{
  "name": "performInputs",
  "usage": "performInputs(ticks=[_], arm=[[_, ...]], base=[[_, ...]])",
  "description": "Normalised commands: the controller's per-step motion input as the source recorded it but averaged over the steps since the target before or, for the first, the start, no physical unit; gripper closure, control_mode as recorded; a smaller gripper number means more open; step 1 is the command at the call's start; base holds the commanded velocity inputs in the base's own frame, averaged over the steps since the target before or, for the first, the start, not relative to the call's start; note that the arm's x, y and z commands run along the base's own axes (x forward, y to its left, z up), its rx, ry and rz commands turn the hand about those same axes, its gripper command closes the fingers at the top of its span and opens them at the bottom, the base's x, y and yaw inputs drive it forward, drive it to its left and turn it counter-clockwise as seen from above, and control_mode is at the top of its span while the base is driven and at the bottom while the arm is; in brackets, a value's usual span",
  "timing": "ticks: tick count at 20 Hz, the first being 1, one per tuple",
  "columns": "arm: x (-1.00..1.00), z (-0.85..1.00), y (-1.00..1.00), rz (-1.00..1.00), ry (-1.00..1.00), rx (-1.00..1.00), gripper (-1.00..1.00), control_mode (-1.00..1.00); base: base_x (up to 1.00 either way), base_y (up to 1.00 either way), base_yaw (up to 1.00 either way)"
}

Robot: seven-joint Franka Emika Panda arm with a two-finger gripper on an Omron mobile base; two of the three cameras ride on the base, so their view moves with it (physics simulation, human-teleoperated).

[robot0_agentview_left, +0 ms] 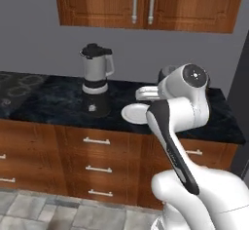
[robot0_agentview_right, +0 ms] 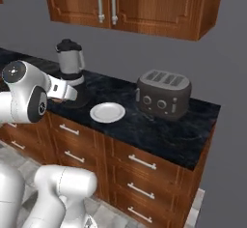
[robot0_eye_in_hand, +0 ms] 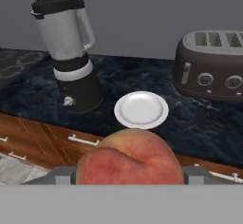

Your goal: Pick the mango and peach from the fridge and place them on the plate next to the blender to make a fruit smoothie.

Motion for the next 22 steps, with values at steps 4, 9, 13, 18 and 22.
performInputs(ticks=[4,9,13,18,22], arm=[[0.00,0.00,0.00,0.00,0.00,0.00,1.00,1.00],[0.00,0.00,0.00,0.00,0.00,0.00,1.00,1.00],[0.00,0.00,0.00,0.00,0.00,0.00,1.00,1.00],[0.00,0.00,0.00,0.00,0.00,0.00,1.00,1.00],[0.41,-1.00,0.00,0.00,0.46,0.00,1.00,-1.00]], base=[[0.57,0.40,-0.44],[0.37,-0.02,-0.25],[0.51,0.36,-0.22],[0.26,0.18,-0.13],[0.00,0.00,0.00]])
